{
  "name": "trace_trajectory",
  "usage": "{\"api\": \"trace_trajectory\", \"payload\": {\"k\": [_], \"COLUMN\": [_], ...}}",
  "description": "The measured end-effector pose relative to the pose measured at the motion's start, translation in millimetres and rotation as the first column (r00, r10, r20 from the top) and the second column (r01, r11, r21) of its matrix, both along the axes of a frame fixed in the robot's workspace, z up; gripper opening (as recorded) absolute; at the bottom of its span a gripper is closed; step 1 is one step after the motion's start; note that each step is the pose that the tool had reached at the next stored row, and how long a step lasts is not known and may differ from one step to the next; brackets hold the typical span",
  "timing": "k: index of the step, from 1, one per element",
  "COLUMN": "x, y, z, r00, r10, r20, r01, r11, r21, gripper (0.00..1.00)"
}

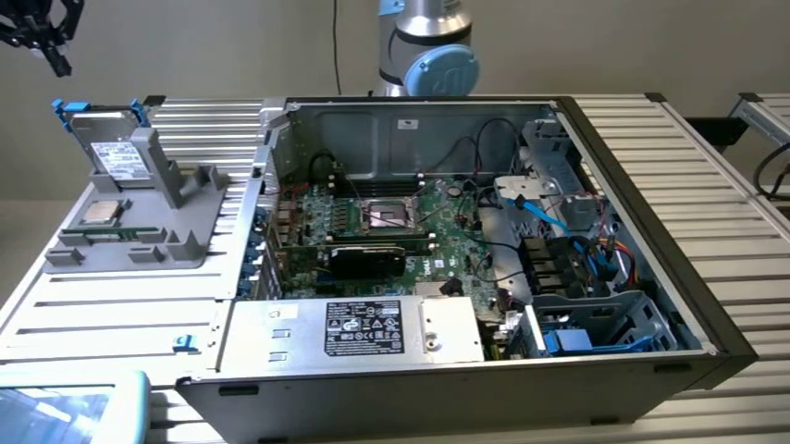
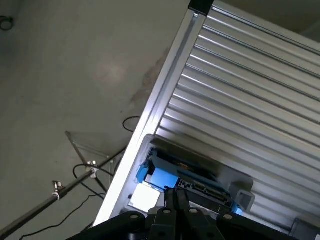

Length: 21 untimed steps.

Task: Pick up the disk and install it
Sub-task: 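Pick up the disk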

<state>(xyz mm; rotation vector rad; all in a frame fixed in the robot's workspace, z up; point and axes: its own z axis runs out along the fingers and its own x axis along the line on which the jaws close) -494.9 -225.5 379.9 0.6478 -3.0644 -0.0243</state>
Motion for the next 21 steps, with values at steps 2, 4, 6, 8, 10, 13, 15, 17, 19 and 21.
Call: {"api": "trace_trajectory", "payload": {"k": [2,4,6,8,10,13,15,17,19,21], "x": [0.0,0.0,0.0,0.0,0.0,0.0,0.0,0.0,0.0,0.0], "y": [0.0,0.0,0.0,0.0,0.0,0.1,0.0,0.0,-0.1,0.0], "z": [-0.1,-0.2,-0.2,-0.2,-0.2,-0.2,-0.1,-0.2,-0.2,-0.1], "r00": [0.9993,0.9972,0.9939,0.9893,0.9834,0.9731,0.9646,0.9540,0.9424,0.9298], "r10": [0.037,0.074,0.111,0.146,0.182,0.230,0.264,0.300,0.334,0.368], "r20": [0.0001,0.0001,0.0000,0.0000,0.0000,0.0006,0.0006,0.0009,0.0009,0.0008], "r01": [-0.037,-0.074,-0.111,-0.146,-0.182,-0.230,-0.264,-0.300,-0.334,-0.368], "r11": [0.9993,0.9972,0.9939,0.9893,0.9834,0.9731,0.9646,0.9540,0.9424,0.9298], "r21": [0.0000,0.0000,0.0000,0.0000,0.0000,0.0030,0.0043,0.0047,0.0046,0.0046], "gripper": [0.11,0.11,0.11,0.11,0.11,0.11,0.11,0.11,0.11,0.11]}}
